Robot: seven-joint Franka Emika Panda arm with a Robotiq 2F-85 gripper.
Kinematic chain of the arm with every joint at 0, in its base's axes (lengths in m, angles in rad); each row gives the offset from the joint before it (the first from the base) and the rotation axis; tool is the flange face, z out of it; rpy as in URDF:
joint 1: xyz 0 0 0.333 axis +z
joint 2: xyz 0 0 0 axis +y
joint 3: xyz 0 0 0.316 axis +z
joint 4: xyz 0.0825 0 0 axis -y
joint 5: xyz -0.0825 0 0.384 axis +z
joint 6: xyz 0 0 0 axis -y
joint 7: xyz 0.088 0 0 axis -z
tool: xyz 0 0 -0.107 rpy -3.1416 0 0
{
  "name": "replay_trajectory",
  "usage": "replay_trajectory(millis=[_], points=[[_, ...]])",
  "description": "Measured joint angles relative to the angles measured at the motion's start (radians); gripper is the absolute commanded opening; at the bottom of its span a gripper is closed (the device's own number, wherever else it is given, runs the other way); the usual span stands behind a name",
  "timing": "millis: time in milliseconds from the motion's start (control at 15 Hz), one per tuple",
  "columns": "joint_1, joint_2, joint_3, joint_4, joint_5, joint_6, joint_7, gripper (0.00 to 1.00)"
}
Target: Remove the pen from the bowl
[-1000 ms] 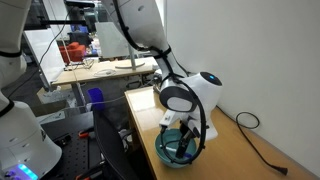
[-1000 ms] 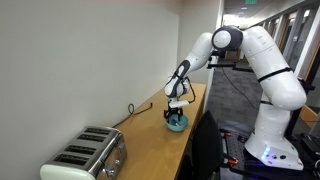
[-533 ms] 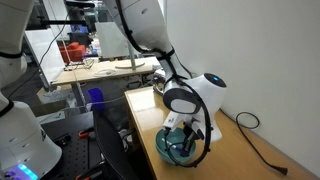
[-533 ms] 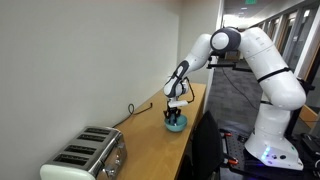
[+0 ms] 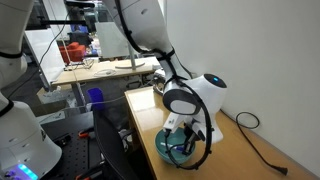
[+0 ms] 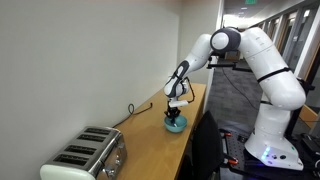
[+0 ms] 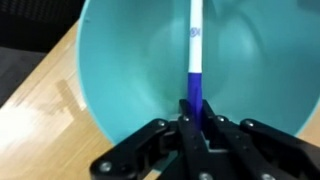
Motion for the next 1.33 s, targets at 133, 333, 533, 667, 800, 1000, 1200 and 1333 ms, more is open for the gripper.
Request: replay_trajectory(millis=[133, 333, 533, 667, 800, 1000, 1200, 1333], points=[[0.0, -0.014, -0.001, -0.014, -0.001, 0.016, -0.004, 0.04], [0.003, -0.06, -0.006, -0.058, -0.006, 0.029, -0.025, 0.04], [0.014, -0.117, -0.015, -0.11, -0.02, 0.047, -0.037, 0.04], [0.019, -0.147, -0.019, -0.134, -0.025, 0.055, -0.037, 0.04], [0.023, -0.167, -0.024, -0.141, -0.024, 0.054, -0.02, 0.04], [0.034, -0.192, -0.031, -0.138, -0.023, 0.044, 0.039, 0.04], [0.06, -0.221, -0.032, -0.124, -0.024, 0.042, 0.073, 0.04], [0.088, -0.231, -0.031, -0.099, -0.024, 0.042, 0.097, 0.04]])
